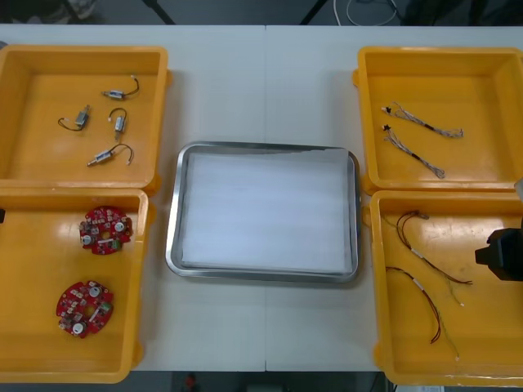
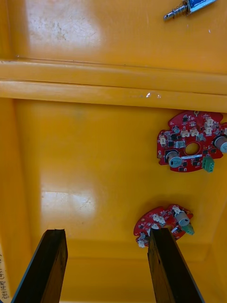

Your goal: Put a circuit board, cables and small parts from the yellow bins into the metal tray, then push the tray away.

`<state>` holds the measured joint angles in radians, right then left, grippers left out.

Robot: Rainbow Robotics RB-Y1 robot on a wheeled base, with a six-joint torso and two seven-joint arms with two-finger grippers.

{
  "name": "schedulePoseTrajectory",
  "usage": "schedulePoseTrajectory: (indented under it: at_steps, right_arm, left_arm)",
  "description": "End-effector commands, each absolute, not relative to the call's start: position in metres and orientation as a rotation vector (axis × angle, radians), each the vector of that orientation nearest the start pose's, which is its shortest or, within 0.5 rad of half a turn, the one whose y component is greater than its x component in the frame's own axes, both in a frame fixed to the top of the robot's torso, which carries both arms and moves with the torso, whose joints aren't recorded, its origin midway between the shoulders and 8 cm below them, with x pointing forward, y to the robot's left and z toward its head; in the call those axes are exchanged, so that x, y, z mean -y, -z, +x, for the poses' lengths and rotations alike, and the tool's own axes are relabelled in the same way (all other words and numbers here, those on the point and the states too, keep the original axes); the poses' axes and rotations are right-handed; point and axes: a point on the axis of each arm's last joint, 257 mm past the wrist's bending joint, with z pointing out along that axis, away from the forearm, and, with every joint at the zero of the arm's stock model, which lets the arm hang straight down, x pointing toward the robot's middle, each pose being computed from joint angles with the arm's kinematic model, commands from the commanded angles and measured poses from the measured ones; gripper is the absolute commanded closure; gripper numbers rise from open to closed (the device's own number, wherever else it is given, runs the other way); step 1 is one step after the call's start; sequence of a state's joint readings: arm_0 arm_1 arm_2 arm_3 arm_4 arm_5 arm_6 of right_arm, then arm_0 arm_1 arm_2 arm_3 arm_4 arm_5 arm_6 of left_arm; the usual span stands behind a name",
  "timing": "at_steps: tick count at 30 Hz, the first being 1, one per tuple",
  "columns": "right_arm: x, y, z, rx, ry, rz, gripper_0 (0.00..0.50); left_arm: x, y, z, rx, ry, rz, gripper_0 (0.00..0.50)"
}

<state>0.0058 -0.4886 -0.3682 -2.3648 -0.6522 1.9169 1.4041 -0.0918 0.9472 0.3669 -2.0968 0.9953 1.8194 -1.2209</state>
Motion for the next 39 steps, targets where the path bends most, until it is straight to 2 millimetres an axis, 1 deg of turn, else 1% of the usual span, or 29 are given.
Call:
schedulePoseTrajectory:
  at_steps: [1, 39]
  right_arm:
    - [0.3584, 0.1995, 0.3340, -2.624, 0.006, 0.101, 0.000]
    - [0.3584, 0.1995, 0.3340, -2.624, 0.006, 0.101, 0.000]
  left_arm:
    - [-0.4110, 0.1600, 0.3634, -2.706, -0.031, -0.032, 0.000]
    - [-0.4110, 0.1600, 0.3634, -2.706, -0.031, -0.032, 0.000]
